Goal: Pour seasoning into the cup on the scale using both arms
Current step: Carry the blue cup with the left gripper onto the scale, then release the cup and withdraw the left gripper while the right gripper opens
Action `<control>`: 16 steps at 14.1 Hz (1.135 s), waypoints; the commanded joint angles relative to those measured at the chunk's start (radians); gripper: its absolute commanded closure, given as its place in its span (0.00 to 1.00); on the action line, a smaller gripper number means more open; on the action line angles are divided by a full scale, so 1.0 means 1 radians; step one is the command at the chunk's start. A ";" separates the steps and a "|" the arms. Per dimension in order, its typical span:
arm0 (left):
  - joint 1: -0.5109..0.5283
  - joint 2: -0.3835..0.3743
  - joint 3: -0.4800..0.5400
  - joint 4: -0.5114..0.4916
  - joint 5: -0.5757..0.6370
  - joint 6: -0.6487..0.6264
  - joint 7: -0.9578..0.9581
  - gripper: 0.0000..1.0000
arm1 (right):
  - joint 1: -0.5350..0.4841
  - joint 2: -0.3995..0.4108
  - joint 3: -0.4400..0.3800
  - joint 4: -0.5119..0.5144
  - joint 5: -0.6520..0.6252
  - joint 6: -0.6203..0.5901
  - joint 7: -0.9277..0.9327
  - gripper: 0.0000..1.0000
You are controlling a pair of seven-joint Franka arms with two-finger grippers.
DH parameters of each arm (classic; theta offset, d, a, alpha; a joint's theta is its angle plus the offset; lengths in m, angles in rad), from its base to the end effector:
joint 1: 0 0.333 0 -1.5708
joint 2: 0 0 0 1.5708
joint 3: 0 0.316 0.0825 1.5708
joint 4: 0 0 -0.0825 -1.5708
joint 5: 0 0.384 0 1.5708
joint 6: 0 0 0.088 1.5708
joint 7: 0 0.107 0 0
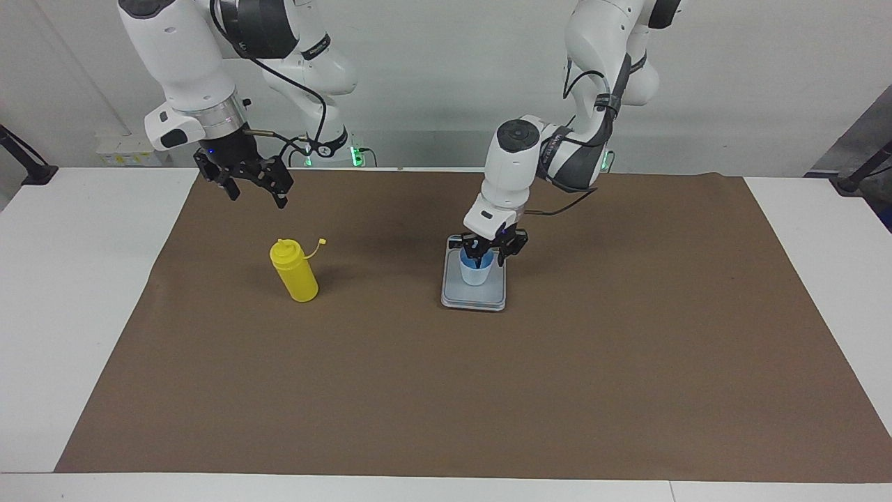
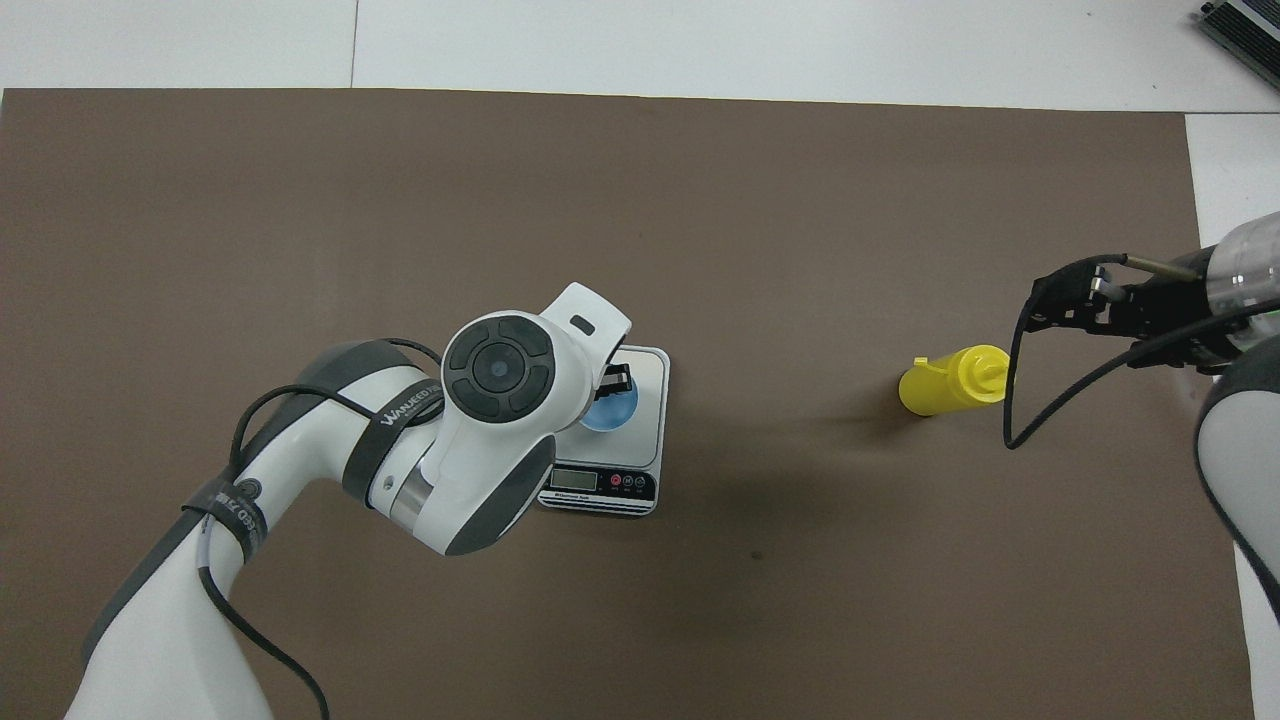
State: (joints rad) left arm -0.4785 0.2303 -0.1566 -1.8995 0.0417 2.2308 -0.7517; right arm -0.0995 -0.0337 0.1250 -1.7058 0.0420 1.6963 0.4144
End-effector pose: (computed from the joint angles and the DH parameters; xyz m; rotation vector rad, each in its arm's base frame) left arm 0.5026 -0.3630 0.3922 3.0681 0.1515 0.1220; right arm 0.5525 0.0191 0.5899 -3.0398 0.6062 -0.0235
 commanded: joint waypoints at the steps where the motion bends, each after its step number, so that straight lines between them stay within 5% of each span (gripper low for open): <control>1: 0.078 -0.045 0.002 0.066 0.053 -0.118 0.056 0.00 | -0.037 0.047 0.007 0.027 0.026 0.032 0.105 0.00; 7: 0.260 -0.135 0.002 0.111 0.047 -0.275 0.363 0.00 | -0.098 0.179 0.008 0.115 0.036 0.074 0.272 0.00; 9: 0.331 -0.172 0.002 0.111 0.043 -0.321 0.478 0.00 | -0.147 0.228 0.005 0.115 0.148 0.071 0.302 0.00; 13: 0.472 -0.238 0.008 0.126 -0.012 -0.398 0.701 0.00 | -0.167 0.302 0.007 0.078 0.165 0.065 0.359 0.00; 16: 0.527 -0.232 0.008 0.238 -0.014 -0.511 0.767 0.00 | -0.180 0.339 0.005 0.049 0.214 0.071 0.396 0.00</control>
State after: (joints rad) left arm 0.0191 -0.0037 -0.1391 -1.7394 0.0430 1.8072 -0.0313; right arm -0.2577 0.2905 0.1218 -1.6447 0.2124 1.7700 0.7828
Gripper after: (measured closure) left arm 0.000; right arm 0.000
